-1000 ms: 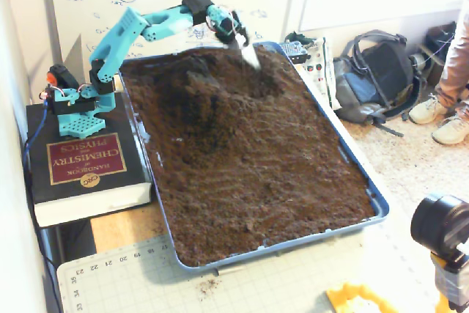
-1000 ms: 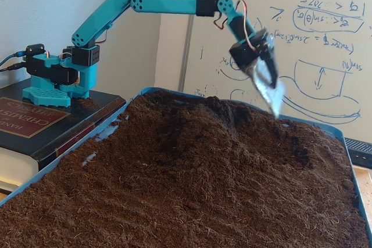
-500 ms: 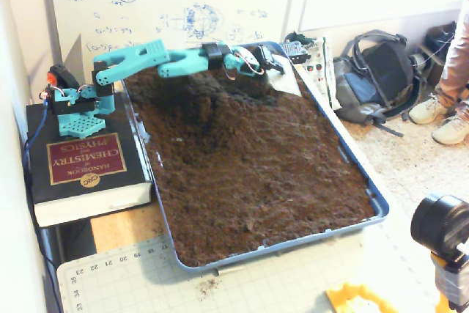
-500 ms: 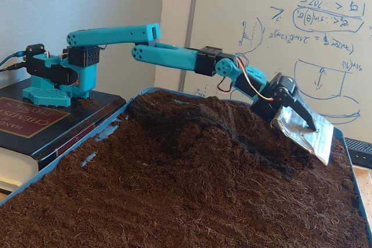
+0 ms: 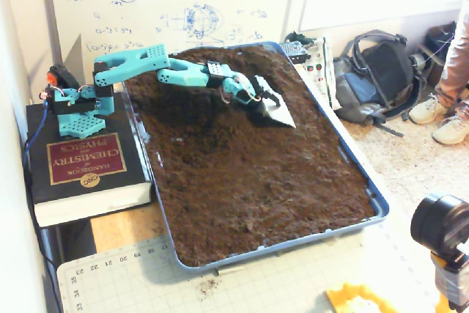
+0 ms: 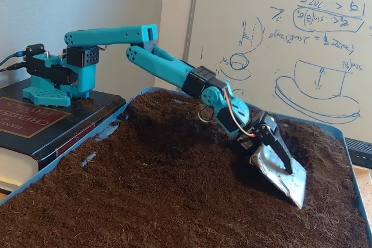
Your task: Build a berm.
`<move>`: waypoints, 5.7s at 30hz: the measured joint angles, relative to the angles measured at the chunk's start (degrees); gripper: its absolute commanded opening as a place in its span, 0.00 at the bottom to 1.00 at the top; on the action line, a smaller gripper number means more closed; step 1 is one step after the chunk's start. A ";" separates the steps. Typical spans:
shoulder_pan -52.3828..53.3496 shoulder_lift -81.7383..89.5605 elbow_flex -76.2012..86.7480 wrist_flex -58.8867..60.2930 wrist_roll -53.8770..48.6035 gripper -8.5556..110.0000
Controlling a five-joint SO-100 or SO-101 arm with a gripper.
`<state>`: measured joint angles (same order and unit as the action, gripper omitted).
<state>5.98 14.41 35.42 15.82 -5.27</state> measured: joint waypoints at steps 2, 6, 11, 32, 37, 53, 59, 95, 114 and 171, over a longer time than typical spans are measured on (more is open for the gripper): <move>0.00 1.14 2.11 -0.18 -0.09 0.07; -0.88 5.10 9.32 -0.35 -0.09 0.07; -3.43 12.13 18.46 2.46 -0.09 0.07; -7.21 31.46 38.76 16.08 2.02 0.07; -7.03 36.56 45.44 16.17 2.11 0.07; -6.59 50.71 56.87 19.86 2.46 0.07; -6.59 53.53 49.57 20.04 2.55 0.08; 13.80 23.29 6.15 18.02 -14.85 0.08; 15.12 5.71 6.15 -3.96 4.75 0.08; 12.30 30.06 37.44 15.21 -9.58 0.08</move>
<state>18.28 44.47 72.86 31.03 -14.85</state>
